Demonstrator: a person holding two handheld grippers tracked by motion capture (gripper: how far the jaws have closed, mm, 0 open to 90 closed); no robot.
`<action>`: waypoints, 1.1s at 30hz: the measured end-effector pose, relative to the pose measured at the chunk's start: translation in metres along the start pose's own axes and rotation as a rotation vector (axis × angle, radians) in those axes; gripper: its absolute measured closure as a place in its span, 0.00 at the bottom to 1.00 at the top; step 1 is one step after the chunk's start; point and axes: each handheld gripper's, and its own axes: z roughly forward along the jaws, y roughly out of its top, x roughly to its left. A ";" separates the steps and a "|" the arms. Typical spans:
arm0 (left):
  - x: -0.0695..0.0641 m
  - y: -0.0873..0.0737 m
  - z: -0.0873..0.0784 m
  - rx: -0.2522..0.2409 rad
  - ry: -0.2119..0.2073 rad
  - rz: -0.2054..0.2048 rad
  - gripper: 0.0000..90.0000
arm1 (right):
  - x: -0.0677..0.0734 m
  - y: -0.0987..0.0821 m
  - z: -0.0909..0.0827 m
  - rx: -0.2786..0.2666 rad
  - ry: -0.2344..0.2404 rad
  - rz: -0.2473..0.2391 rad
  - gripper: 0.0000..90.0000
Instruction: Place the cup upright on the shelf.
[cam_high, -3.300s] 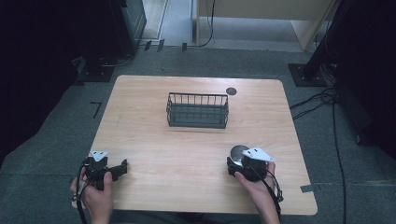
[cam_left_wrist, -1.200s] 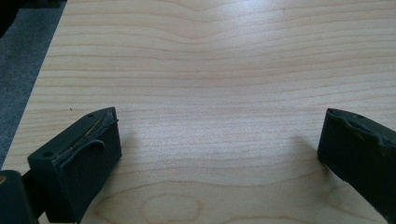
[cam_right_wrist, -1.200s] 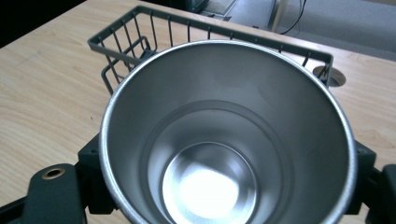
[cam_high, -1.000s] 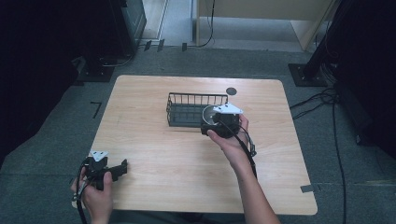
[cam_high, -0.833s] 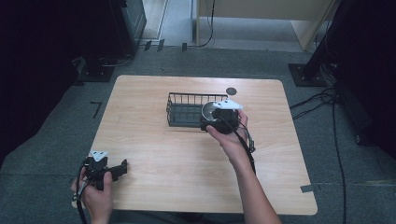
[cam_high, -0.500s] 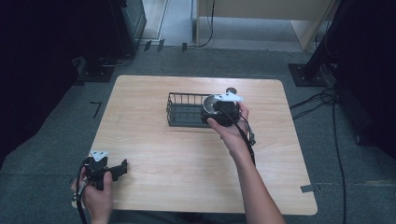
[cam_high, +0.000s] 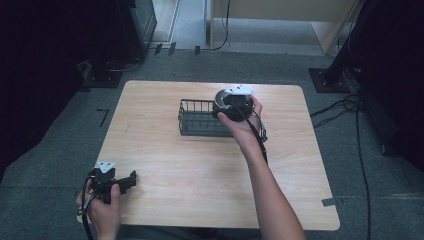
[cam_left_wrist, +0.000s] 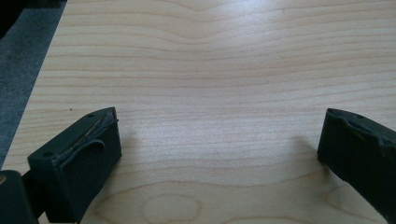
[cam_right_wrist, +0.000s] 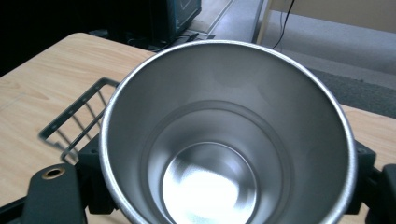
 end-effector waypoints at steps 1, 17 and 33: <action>0.000 0.000 0.000 0.000 0.000 0.000 0.00 | 0.000 0.001 0.003 0.003 -0.002 0.000 0.20; 0.000 0.000 0.000 0.000 0.000 0.001 0.00 | 0.010 -0.015 0.061 0.088 -0.039 -0.017 0.20; 0.000 0.000 0.000 0.000 0.000 0.000 0.00 | 0.007 -0.034 0.069 0.132 -0.010 -0.016 0.13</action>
